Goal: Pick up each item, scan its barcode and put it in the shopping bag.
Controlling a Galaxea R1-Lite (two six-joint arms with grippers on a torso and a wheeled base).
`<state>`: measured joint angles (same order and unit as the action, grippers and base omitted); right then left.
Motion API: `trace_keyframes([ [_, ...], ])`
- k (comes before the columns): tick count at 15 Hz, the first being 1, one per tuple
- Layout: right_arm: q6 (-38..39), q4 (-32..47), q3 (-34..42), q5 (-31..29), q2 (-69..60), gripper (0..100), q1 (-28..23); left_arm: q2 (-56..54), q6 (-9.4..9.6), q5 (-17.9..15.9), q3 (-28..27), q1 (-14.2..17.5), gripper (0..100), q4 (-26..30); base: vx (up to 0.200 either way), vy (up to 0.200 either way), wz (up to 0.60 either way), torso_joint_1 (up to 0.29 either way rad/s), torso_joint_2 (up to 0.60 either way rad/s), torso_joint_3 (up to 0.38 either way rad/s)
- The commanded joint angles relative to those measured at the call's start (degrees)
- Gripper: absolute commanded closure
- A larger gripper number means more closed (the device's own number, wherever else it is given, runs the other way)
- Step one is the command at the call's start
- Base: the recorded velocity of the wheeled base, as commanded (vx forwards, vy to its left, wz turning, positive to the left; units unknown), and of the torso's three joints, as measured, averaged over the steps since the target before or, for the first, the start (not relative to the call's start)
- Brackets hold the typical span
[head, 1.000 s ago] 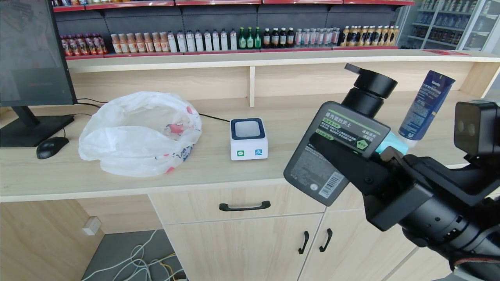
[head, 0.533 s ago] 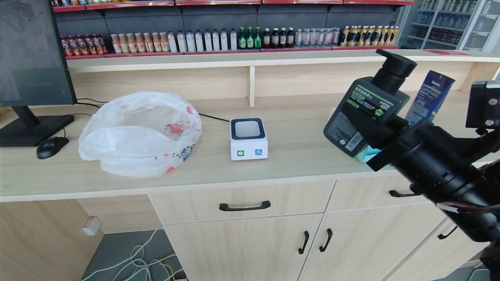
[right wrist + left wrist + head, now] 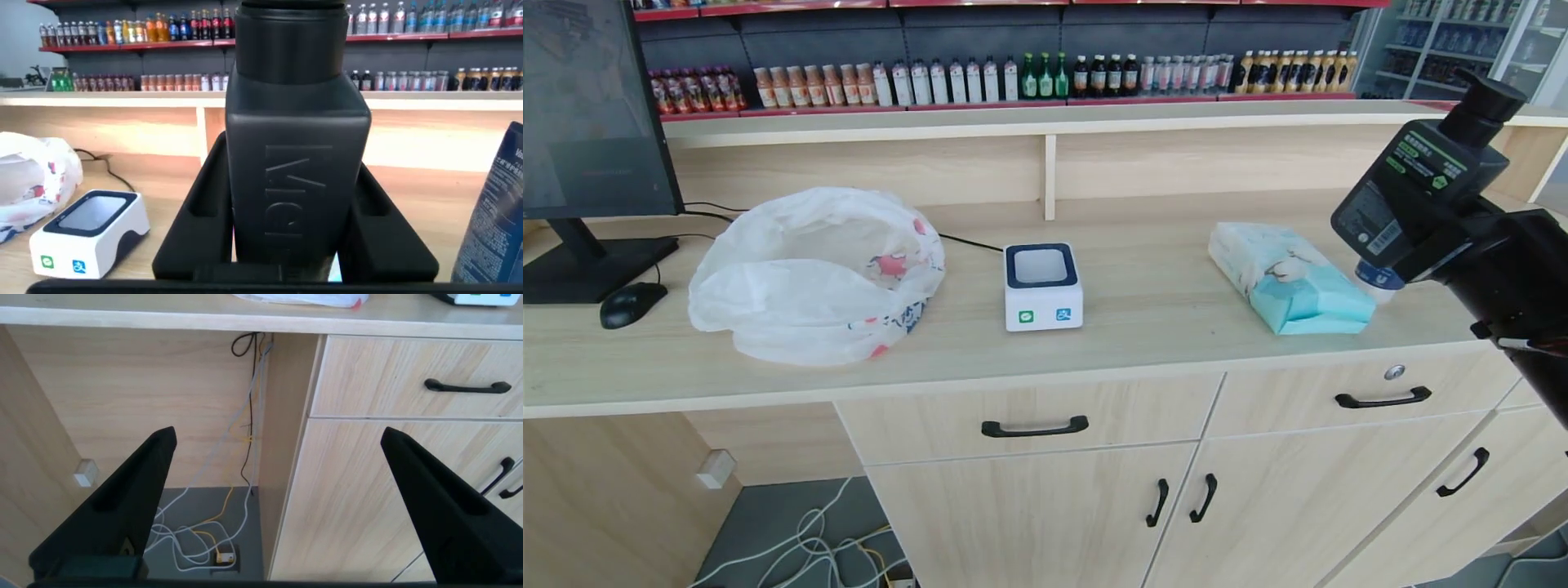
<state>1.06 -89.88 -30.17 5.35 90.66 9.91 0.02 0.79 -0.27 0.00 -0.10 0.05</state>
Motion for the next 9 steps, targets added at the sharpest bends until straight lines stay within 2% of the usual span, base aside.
trace_keyframes([
  [1, 0.0, -0.1, 0.2, 0.0, -0.4, 100, -0.2, 0.0, -0.09, 0.0, 0.0, 0.0, 0, 0.0, -0.2, 0.0, 0.0, 0.017, 0.0, -0.007],
  [3, 0.1, -0.1, 0.2, 0.0, -0.5, 100, -0.2, 0.0, 0.0, 0.0, 0.0, 0.0, 0, 0.0, -0.2, 0.0, 0.0, -0.007, 0.0, 0.002],
  [8, 0.0, -0.1, 0.6, -0.1, -0.8, 100, -0.1, 0.0, 0.0, 0.0, 0.0, 0.0, 0, 0.0, 0.0, 0.0, 0.0, 0.0, 0.0, 0.0],
  [9, 0.0, -0.1, 0.6, -0.1, -0.8, 100, -0.1, 0.0, 0.0, 0.0, 0.0, 0.0, 0, 0.0, 0.0, 0.2, 0.0, 0.022, 0.01, 0.002],
])
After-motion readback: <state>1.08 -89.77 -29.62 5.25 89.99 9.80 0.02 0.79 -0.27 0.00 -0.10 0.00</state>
